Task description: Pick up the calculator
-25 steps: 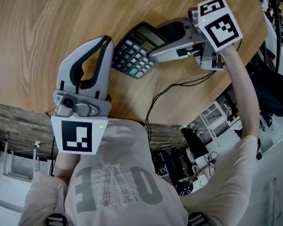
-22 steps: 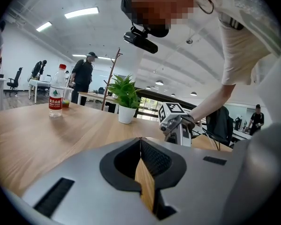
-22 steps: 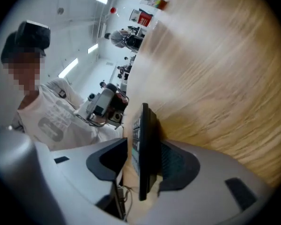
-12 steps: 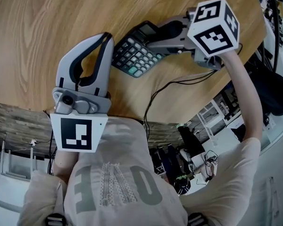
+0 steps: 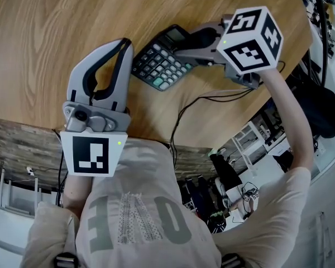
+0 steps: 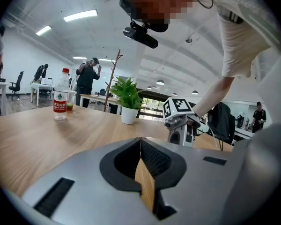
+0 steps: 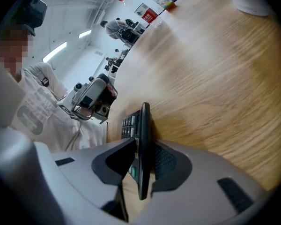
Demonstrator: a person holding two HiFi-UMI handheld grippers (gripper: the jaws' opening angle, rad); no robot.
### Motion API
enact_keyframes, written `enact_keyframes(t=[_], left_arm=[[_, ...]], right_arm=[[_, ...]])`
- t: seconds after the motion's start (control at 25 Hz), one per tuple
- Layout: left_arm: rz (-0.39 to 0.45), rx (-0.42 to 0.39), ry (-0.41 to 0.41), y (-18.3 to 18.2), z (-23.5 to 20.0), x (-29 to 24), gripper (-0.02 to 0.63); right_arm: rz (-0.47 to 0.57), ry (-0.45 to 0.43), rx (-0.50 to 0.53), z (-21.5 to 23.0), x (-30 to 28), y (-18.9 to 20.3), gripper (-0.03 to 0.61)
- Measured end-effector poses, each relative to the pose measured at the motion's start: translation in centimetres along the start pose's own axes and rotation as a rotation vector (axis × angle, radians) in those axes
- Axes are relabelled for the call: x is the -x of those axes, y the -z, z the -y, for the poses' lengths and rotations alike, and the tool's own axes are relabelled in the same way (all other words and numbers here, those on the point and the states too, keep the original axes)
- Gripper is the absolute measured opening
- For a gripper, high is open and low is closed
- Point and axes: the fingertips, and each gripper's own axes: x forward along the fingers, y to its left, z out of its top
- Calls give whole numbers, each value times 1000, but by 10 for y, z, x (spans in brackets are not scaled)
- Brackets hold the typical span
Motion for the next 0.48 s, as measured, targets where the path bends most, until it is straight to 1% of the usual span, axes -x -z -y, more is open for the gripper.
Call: enact_keyframes(t=[0.12,0.4,0.48], left_arm=[[4,-7,-7,-2,-2,2,9],[35,-29,-20,-11,1,12,9],[49,-36,-27,-16,3,14,9]], right_arm=[[20,57,-8,0,2,0,107],[60,152,-6,-14,9,1,98],[92,172,-17,-16,15,-2,97]])
